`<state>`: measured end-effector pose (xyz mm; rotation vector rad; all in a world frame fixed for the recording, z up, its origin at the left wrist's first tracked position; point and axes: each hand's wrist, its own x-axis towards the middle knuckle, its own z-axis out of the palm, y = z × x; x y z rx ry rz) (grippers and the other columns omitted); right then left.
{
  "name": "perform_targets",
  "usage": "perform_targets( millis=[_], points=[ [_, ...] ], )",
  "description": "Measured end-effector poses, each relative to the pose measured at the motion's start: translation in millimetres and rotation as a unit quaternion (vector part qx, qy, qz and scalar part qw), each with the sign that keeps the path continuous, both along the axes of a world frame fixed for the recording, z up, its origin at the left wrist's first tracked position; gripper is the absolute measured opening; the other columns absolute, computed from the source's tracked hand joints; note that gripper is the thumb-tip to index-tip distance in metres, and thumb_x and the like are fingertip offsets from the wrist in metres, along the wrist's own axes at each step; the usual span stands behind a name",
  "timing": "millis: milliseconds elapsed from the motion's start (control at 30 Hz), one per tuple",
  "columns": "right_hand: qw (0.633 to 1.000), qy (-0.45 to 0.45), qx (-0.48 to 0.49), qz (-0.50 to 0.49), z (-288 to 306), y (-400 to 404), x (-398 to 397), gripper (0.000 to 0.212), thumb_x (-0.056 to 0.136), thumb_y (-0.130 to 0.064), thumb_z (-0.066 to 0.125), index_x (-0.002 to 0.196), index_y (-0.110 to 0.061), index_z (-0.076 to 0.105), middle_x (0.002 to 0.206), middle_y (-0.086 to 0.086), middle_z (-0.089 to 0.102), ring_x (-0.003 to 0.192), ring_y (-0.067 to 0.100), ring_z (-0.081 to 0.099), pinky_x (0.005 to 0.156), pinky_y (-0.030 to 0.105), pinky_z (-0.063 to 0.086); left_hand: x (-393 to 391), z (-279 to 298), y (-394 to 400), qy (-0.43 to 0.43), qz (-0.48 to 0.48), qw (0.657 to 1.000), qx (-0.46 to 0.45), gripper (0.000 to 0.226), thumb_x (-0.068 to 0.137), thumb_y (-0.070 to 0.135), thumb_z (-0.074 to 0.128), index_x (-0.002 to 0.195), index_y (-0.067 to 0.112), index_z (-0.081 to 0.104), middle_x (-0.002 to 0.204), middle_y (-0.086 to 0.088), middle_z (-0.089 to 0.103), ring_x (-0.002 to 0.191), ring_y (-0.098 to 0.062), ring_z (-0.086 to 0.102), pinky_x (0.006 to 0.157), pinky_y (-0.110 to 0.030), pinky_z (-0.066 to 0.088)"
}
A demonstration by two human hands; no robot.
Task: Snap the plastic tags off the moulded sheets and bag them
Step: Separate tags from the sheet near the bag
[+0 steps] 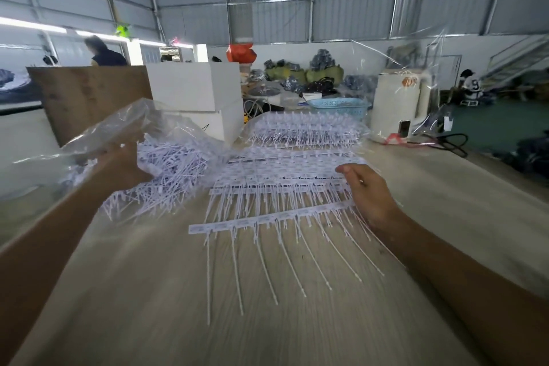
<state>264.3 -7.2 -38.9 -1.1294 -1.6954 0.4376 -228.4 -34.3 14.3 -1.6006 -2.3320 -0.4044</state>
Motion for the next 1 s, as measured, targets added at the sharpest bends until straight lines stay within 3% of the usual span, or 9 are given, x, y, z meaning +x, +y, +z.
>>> perform_targets(
  millis=[133, 300, 400, 467, 533, 633, 733, 833, 1000],
  points=[
    [0.997, 0.070, -0.023, -0.008, 21, -1, 14, 0.022, 0.101, -0.012, 0.051, 0.098, -0.015, 0.073, 0.099, 0.000, 0.071, 0.096, 0.020, 0.065, 0.079, 0.026, 0.045, 19, 3, -27, -0.065, 0.005, 0.997, 0.046, 0.032, 0.078, 0.025, 0.084, 0.101, 0.006, 0.074, 0.102, -0.021, 0.071, 0.093, -0.037, 0.066, 0.083, -0.043, 0.054],
    [0.999, 0.031, -0.040, 0.011, 25, -3, 19, 0.018, 0.101, -0.011, 0.057, 0.097, -0.006, 0.074, 0.097, 0.007, 0.073, 0.088, 0.026, 0.069, 0.087, 0.037, 0.055, 23, -3, -43, -0.213, 0.001, 0.976, 0.031, 0.042, 0.078, 0.005, 0.080, 0.117, 0.005, 0.064, 0.108, -0.023, 0.070, 0.089, -0.035, 0.069, 0.084, -0.041, 0.056],
    [0.995, -0.071, -0.028, 0.059, 27, -7, 5, 0.014, 0.099, -0.011, 0.061, 0.101, -0.007, 0.074, 0.100, 0.004, 0.073, 0.088, 0.016, 0.066, 0.086, 0.018, 0.050, 42, 2, -59, -0.148, 0.006, 0.972, 0.185, 0.024, 0.089, 0.007, 0.063, 0.111, 0.013, 0.062, 0.100, -0.018, 0.070, 0.084, -0.036, 0.065, 0.078, -0.043, 0.053],
    [0.981, -0.155, -0.009, 0.114, 26, -10, -9, 0.017, 0.099, -0.012, 0.062, 0.110, -0.006, 0.073, 0.109, 0.007, 0.071, 0.097, 0.019, 0.066, 0.091, 0.023, 0.050, 72, 5, -81, -0.085, -0.083, 0.930, 0.347, 0.014, 0.093, 0.014, 0.054, 0.104, 0.021, 0.059, 0.073, -0.005, 0.064, 0.066, -0.028, 0.060, 0.065, -0.038, 0.049],
    [0.957, -0.248, 0.005, 0.151, 24, -12, -21, 0.023, 0.100, -0.018, 0.062, 0.119, -0.010, 0.071, 0.113, 0.008, 0.067, 0.102, 0.021, 0.063, 0.094, 0.032, 0.048, 111, 5, -106, -0.017, -0.213, 0.893, 0.395, 0.014, 0.095, 0.024, 0.049, 0.104, 0.026, 0.059, 0.059, 0.009, 0.052, 0.053, -0.009, 0.049, 0.055, -0.027, 0.041],
    [0.928, -0.329, 0.009, 0.176, 19, -12, -29, 0.029, 0.100, -0.025, 0.062, 0.126, -0.015, 0.068, 0.114, 0.008, 0.063, 0.104, 0.021, 0.059, 0.092, 0.032, 0.044, 151, -2, -120, 0.088, -0.336, 0.930, 0.117, 0.039, 0.096, 0.056, 0.036, 0.109, 0.032, 0.064, 0.089, 0.017, 0.061, 0.068, -0.004, 0.055, 0.062, -0.026, 0.048],
    [0.922, -0.345, 0.000, 0.178, 18, -14, -29, 0.029, 0.099, -0.028, 0.062, 0.125, -0.018, 0.068, 0.114, 0.007, 0.063, 0.104, 0.021, 0.058, 0.094, 0.033, 0.044, 157, -9, -113, 0.179, -0.251, 0.936, -0.172, 0.041, 0.096, 0.064, 0.042, 0.118, 0.033, 0.055, 0.113, 0.013, 0.053, 0.110, -0.009, 0.053, 0.083, -0.032, 0.047],
    [0.929, -0.330, 0.000, 0.170, 25, -14, -29, 0.026, 0.100, -0.028, 0.061, 0.124, -0.021, 0.069, 0.115, 0.005, 0.062, 0.104, 0.019, 0.058, 0.095, 0.034, 0.045, 156, -14, -107, 0.142, -0.261, 0.941, -0.163, 0.025, 0.097, 0.050, 0.052, 0.112, 0.030, 0.050, 0.109, 0.012, 0.049, 0.115, -0.013, 0.048, 0.085, -0.032, 0.046],
    [0.938, -0.298, 0.007, 0.178, 39, -23, -37, 0.025, 0.101, -0.029, 0.060, 0.123, -0.021, 0.068, 0.118, 0.004, 0.062, 0.109, 0.016, 0.058, 0.097, 0.033, 0.045, 160, -15, -103, 0.195, -0.215, 0.939, -0.185, 0.040, 0.097, 0.054, 0.049, 0.123, 0.024, 0.050, 0.121, 0.005, 0.049, 0.121, -0.017, 0.044, 0.094, -0.036, 0.046]
  ],
)
